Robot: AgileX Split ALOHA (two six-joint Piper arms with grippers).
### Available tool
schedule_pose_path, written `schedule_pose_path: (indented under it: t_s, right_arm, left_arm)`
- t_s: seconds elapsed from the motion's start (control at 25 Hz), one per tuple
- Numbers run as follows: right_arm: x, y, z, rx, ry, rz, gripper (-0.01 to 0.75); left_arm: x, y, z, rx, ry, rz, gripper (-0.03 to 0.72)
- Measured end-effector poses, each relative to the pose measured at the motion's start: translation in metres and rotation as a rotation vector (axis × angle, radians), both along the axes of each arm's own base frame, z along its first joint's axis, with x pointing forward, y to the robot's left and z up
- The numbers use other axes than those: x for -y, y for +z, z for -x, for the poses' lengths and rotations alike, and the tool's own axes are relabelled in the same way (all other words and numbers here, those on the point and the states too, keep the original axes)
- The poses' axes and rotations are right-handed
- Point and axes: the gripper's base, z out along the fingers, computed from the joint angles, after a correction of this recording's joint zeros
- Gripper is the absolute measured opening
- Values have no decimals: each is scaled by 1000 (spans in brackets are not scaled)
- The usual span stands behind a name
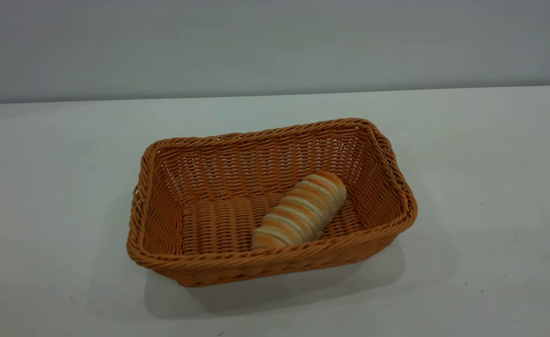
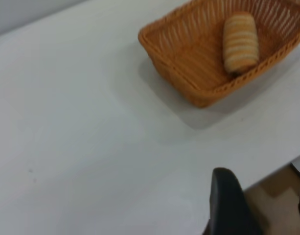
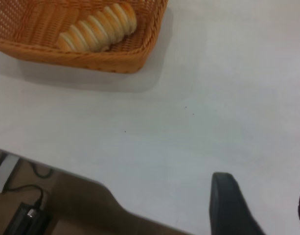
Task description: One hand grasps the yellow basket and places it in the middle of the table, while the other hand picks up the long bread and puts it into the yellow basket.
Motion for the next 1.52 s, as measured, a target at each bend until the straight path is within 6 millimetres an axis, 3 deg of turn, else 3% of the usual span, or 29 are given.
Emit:
schedule_pose_path:
  t_s: [0.28,1.52]
  right_arm:
    - [0,0,0,0,1,1,331]
    - [0,0,0,25,67,76,331]
  left_arm:
    - [6,-30,-11,-99,-2,-38,418]
    - [7,-30,-12,-87,-16,-50,417]
